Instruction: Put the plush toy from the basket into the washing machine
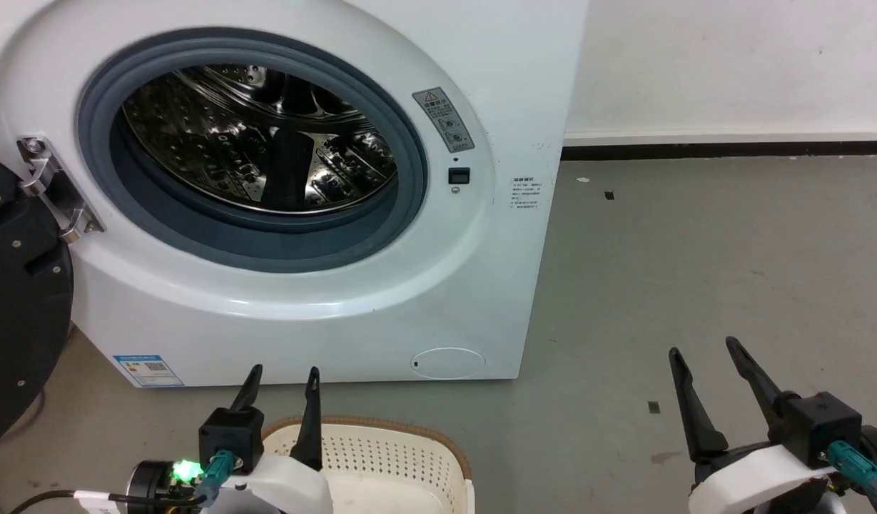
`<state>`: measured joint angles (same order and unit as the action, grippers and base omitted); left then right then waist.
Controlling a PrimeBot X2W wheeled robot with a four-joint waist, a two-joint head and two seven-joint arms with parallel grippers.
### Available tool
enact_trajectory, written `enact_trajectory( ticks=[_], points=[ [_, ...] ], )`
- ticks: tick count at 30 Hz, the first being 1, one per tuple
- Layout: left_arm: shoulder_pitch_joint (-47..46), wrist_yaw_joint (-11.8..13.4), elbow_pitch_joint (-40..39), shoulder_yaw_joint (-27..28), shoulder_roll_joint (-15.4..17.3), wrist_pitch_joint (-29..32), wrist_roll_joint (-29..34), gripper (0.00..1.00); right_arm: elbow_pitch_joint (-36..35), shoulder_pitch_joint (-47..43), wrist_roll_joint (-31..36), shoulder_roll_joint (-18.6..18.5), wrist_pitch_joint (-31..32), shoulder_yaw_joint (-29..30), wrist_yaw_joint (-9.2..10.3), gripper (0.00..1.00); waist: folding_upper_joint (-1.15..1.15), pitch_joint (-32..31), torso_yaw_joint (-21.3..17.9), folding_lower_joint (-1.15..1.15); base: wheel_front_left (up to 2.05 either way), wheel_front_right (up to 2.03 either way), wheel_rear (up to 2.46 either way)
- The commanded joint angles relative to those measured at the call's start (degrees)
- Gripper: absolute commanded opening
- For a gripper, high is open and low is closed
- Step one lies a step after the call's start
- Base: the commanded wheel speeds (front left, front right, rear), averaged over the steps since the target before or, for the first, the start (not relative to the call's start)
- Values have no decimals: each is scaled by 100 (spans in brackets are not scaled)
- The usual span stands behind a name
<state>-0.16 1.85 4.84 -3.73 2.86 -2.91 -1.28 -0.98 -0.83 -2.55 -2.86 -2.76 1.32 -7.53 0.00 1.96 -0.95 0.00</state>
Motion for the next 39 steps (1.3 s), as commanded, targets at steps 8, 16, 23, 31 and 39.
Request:
enact_trajectory(
  ticks=[8, 16, 23, 31, 39],
  points=[
    [-256, 60, 447, -181, 1, -147, -109, 100, -123, 54, -115, 0, -166, 3, 1, 100, 0, 207, -91, 0, 0, 0, 0],
    [-525, 80, 1014, -292, 7, -238, -173, 100, -219, 147, -186, -1, -262, 9, 2, 100, 0, 484, -205, 0, 0, 0, 0],
    [-814, 58, 1602, -383, 49, -312, -252, 100, -304, 241, -263, -1, -345, 13, 2, 100, 0, 770, -326, 0, 0, 0, 0],
    [-1166, 13, 2356, -504, 122, -325, -346, 100, -372, 367, -352, -1, -440, -2, 2, 100, 0, 1098, -488, 0, 0, 0, 0],
    [-1490, -70, 3000, -627, 195, -323, -433, 100, -440, 459, -447, -1, -524, -14, 2, 100, 0, 1371, -629, 0, 0, 0, 0]
  ],
)
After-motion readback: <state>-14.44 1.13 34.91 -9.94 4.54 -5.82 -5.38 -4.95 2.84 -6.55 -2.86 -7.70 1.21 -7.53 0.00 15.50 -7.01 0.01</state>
